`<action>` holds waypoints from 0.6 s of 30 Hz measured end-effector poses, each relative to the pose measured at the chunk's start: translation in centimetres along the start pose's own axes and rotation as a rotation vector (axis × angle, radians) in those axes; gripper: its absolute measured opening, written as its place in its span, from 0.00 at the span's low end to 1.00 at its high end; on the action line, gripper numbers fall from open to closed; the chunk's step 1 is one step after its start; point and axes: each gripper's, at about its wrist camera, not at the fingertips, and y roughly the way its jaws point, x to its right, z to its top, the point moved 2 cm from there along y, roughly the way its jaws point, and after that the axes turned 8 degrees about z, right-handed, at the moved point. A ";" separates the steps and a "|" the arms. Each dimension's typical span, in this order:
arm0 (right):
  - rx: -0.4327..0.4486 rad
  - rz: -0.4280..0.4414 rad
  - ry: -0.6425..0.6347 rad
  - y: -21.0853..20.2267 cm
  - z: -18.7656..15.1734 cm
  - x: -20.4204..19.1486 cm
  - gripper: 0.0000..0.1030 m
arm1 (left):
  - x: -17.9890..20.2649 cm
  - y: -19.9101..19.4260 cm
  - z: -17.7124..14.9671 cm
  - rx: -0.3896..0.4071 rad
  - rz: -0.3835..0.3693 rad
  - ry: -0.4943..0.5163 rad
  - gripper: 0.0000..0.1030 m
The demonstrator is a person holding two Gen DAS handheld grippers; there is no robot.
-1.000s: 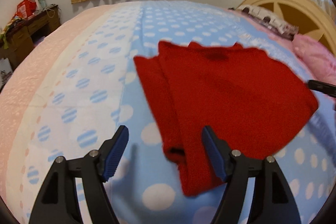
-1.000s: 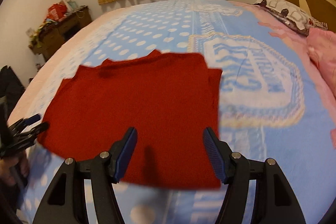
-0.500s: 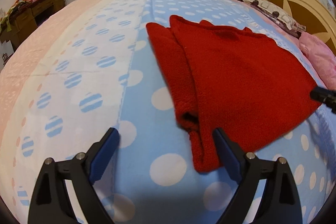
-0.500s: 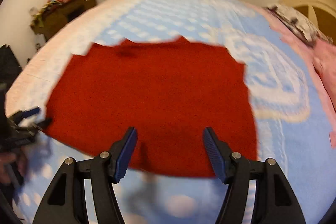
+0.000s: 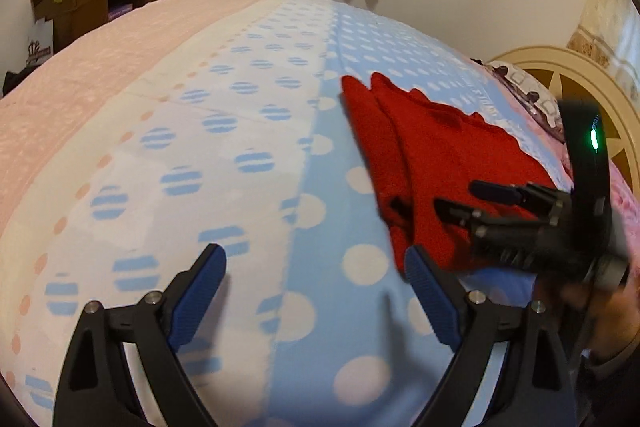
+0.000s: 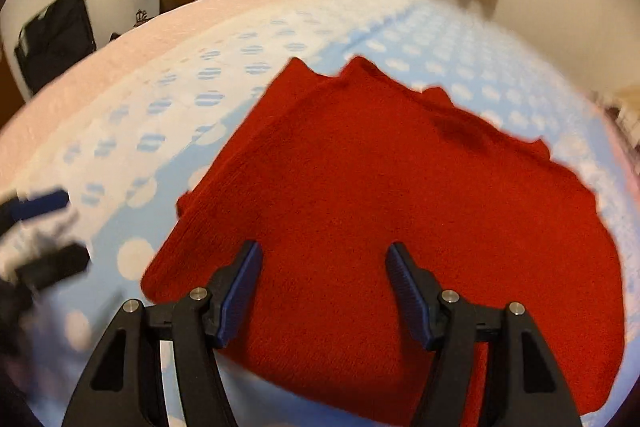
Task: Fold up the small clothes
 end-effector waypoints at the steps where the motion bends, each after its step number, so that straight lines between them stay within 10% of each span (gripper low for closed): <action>1: -0.012 0.022 0.010 -0.1 -0.4 -0.1 0.64 | -0.3 0.0 0.0 -0.007 -0.001 -0.003 0.91; 18: 0.019 0.028 -0.040 -3.1 -1.7 -1.4 0.65 | -2.0 -0.6 2.6 0.006 0.040 0.019 0.91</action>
